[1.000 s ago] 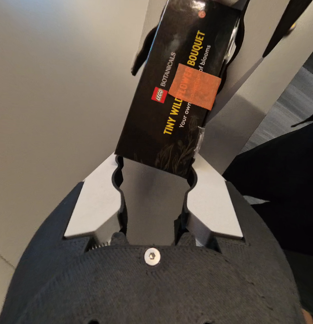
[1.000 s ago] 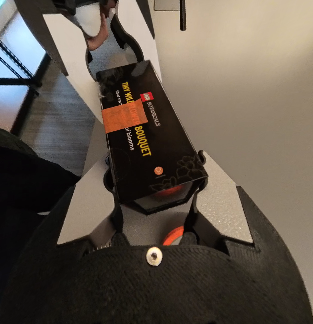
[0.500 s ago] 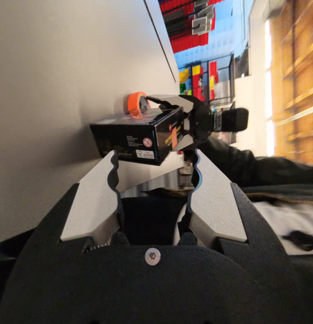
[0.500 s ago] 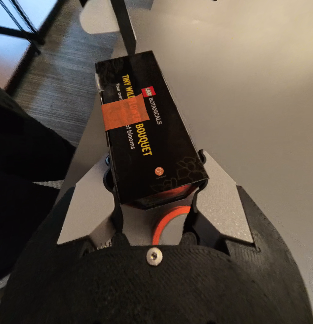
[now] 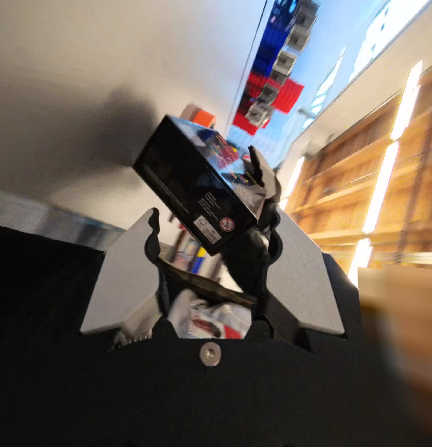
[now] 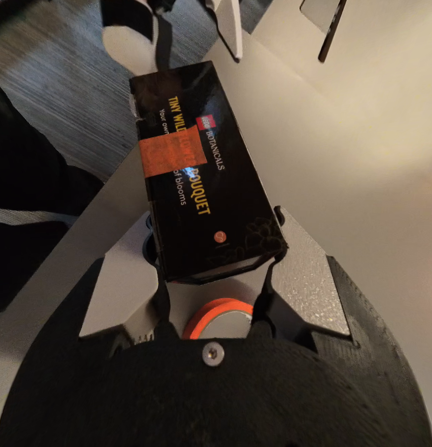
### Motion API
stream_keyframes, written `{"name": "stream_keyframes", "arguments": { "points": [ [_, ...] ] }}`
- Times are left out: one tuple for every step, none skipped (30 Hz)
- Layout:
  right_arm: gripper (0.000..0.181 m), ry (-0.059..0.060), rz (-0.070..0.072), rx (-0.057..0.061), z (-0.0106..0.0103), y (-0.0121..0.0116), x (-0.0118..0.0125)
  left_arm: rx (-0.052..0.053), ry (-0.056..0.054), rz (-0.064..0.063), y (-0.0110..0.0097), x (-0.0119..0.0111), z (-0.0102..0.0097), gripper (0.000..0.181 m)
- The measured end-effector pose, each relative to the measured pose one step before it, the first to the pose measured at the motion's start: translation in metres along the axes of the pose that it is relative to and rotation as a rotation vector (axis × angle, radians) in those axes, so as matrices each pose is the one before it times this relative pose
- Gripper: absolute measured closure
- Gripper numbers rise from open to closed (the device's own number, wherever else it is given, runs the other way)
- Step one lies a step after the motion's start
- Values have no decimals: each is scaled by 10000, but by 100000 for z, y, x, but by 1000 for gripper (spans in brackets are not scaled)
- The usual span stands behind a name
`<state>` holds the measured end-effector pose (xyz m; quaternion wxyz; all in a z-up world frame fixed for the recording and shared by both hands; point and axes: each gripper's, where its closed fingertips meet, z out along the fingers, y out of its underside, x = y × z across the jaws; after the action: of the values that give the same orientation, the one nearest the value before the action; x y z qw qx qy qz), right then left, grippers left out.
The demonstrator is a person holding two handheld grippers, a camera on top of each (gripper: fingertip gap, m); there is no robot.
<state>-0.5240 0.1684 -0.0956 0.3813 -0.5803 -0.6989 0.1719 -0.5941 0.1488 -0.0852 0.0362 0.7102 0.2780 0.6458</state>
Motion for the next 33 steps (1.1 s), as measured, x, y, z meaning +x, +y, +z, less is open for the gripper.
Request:
{"name": "stream_keyframes", "arguments": {
  "points": [
    [86,72,-389,75,29,-228,-239,106,322,-842,798,-445,-80,87],
    [87,7,-316,80,44,-202,-278,33,211,-662,817,-663,20,84],
    [87,-15,-225,108,69,-254,-283,8,415,-607,676,-406,152,79],
    [86,-34,-180,92,67,-272,-305,67,593,-695,351,-180,217,75],
    [86,-102,-165,83,75,-312,-391,124,594,-609,46,-142,214,72],
    [86,-145,-166,100,84,-382,-452,55,430,-423,-9,-243,260,72],
    [86,-147,-147,87,103,-362,-470,-142,227,-204,153,-340,337,73],
    [87,-125,-152,96,91,-404,-460,-336,-70,-15,399,-597,427,74],
    [87,-99,-174,80,111,-365,-429,-387,-104,113,472,-476,467,78],
    [87,-81,-128,67,104,-357,-372,-286,81,130,314,-54,400,89],
    [87,65,-142,76,25,-337,-60,-98,-16,36,45,-114,215,88],
    [86,35,-145,-33,-5,-76,-3,-75,-24,28,31,-73,1,90],
    [84,66,-179,-161,87,223,52,3,28,127,-72,34,-92,94],
    [83,100,-294,-290,138,373,77,48,21,143,-72,49,-149,96],
    [82,143,-219,-130,82,-16,146,-24,24,181,58,131,-176,97],
    [81,127,-156,-85,60,-145,203,-37,19,258,85,250,-194,97],
    [79,131,-61,-128,107,-73,290,-26,-13,318,57,331,-220,97],
    [78,270,110,-246,110,122,649,-75,15,405,103,471,-202,97],
    [76,276,291,-354,38,408,860,-112,85,425,131,634,-198,97],
    [72,96,435,-303,-24,485,718,-85,102,328,82,697,-222,97],
    [70,62,500,-251,-167,510,746,34,146,282,-94,768,-233,94],
    [69,-104,555,-68,-272,346,533,55,233,293,-178,863,-229,95],
    [68,-204,730,-3,-375,328,417,70,266,240,-279,903,-223,98],
    [68,-291,948,36,-433,338,331,213,280,333,-568,937,-301,98],
    [69,-603,1221,105,-402,281,-39,149,185,442,-606,843,-310,99],
    [69,-596,1515,237,-327,-12,140,31,-117,568,-561,489,-280,99],
    [68,-624,1671,484,-278,-573,221,-39,-341,818,-533,237,-237,99],
    [74,-934,1716,616,-221,-1087,-124,-85,-324,801,-462,263,-175,99],
    [76,-747,1764,560,-136,-1300,253,-128,-229,514,-397,347,-83,100],
    [76,-791,1753,561,-53,-1583,178,-144,-155,237,-342,403,-54,99],
    [74,-1101,1889,486,42,-1785,-343,-178,-122,187,-213,412,-42,99],
    [70,-627,1836,447,231,-1757,198,-225,-112,250,-36,399,-80,99],
    [63,-355,1681,271,541,-1315,325,-269,-139,244,135,347,-131,99]
  ]
}}
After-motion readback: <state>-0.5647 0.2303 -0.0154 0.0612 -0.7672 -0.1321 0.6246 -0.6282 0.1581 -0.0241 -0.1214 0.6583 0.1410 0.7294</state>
